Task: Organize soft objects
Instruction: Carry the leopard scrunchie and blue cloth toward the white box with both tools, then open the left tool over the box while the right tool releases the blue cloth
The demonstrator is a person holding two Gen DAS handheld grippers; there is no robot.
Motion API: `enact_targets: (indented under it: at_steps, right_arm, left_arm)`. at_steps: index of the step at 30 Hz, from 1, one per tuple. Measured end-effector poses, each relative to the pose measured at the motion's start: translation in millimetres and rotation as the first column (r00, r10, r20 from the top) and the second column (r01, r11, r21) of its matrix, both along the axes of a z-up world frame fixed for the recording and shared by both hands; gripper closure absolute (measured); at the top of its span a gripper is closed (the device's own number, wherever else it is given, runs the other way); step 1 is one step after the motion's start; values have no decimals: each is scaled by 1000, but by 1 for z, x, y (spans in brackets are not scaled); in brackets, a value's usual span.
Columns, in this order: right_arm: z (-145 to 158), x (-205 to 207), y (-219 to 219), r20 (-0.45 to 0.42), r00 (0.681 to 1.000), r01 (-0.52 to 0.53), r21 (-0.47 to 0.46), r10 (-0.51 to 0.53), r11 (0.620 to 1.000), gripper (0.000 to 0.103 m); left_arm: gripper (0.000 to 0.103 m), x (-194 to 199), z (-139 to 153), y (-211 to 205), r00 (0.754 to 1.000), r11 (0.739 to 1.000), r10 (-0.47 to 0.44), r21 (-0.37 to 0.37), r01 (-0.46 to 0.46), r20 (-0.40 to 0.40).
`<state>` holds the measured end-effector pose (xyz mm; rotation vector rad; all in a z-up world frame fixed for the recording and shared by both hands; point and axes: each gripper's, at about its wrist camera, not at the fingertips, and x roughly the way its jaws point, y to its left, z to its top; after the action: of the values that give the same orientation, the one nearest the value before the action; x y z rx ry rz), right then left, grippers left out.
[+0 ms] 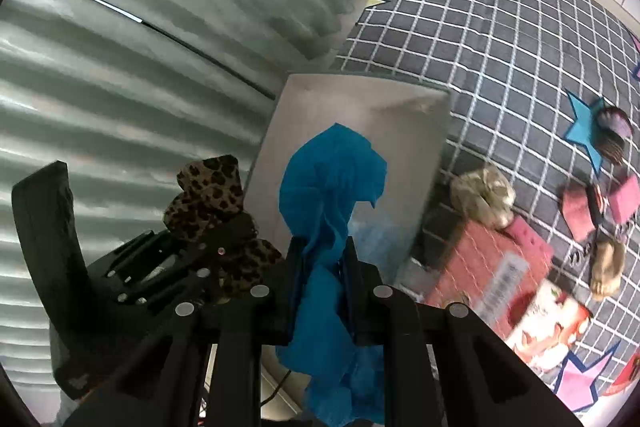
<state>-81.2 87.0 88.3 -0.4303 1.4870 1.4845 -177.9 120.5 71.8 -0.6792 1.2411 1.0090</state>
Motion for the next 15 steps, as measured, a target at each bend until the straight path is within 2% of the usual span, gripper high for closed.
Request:
enact_targets:
  at_steps: [6,15]
  right_arm:
    - [-9,-1,29,-6,1000,17,-12,-17,1000,85]
    - [-24,4,49,-2,999,41,-56,-41,998,85]
  left_arm:
    - [74,7,-18,18,999,1000,-9,-3,9,-39]
    - [74,12,-38,30,998,999,-8,-36,6,-57]
